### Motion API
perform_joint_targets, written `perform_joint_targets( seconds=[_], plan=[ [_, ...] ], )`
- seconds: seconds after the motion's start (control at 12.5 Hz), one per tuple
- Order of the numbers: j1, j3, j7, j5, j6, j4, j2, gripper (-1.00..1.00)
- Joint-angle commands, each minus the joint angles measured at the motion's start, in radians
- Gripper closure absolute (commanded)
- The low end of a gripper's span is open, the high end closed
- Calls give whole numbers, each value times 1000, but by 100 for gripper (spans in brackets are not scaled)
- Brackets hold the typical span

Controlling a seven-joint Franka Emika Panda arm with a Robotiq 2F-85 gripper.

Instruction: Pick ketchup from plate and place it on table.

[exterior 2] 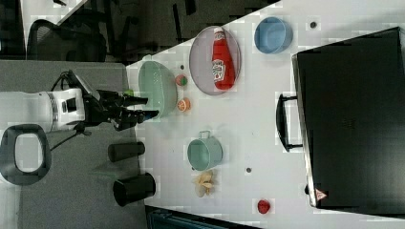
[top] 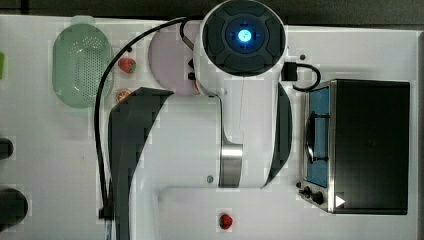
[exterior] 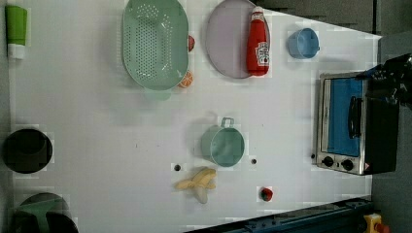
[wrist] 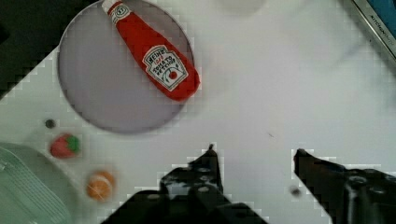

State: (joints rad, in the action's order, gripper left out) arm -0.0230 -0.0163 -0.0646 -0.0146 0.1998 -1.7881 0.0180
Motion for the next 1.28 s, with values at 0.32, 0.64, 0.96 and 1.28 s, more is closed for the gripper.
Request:
perform_joint_targets(
  seconds=[0.32, 0.64, 0.96, 1.28],
  plan=[
    [-104, -50, 25, -16, -172, -105, -249, -100],
    [-100, -77, -20, -16, -70, -104, -121, -100],
    [-89, -107, -78, -16, 72, -99, 40, -100],
    [-86, -125, -298, -16, 236, -74, 201, -100]
  ],
)
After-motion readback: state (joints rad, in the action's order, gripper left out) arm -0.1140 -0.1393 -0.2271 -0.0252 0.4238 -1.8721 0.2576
